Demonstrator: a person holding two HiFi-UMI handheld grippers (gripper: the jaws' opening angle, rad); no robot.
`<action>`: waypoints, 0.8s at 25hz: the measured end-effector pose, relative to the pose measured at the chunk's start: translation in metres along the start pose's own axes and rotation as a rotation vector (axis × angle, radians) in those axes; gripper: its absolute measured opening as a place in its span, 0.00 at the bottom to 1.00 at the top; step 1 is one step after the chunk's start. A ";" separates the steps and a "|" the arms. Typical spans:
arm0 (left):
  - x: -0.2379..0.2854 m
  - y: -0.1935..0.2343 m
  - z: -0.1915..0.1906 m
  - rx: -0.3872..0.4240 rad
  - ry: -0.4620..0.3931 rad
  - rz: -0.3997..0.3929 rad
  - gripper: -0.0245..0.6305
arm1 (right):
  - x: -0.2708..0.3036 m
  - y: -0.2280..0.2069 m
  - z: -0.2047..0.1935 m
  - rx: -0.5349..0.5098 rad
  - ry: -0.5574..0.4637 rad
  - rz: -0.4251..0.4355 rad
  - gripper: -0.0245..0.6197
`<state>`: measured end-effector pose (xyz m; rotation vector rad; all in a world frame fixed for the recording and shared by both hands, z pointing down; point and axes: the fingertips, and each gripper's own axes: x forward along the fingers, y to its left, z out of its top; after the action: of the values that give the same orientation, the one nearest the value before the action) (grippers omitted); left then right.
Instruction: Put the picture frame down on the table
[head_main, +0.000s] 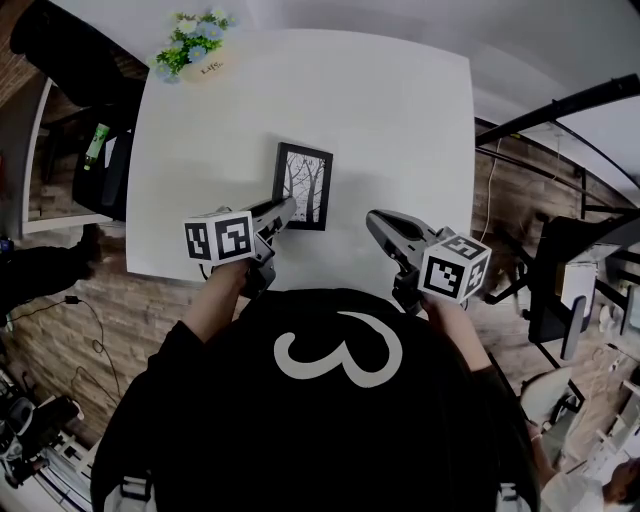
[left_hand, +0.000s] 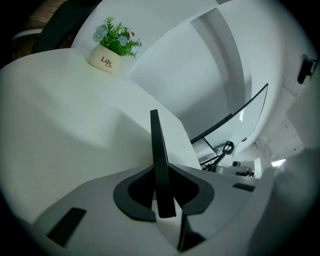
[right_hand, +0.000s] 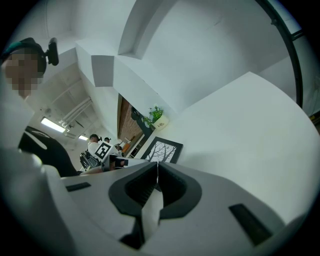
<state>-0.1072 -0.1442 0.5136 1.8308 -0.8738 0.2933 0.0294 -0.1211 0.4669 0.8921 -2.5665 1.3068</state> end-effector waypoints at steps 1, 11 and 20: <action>0.000 0.000 0.000 0.002 0.001 0.000 0.13 | 0.000 0.000 0.000 0.000 -0.001 -0.001 0.08; 0.001 0.003 -0.005 0.043 0.023 0.027 0.15 | -0.003 0.000 -0.002 0.000 -0.006 0.000 0.08; 0.002 0.010 -0.007 0.062 0.035 0.066 0.18 | -0.003 0.003 -0.002 -0.006 -0.002 0.004 0.08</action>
<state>-0.1109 -0.1407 0.5249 1.8504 -0.9117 0.3965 0.0297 -0.1173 0.4648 0.8879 -2.5741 1.2987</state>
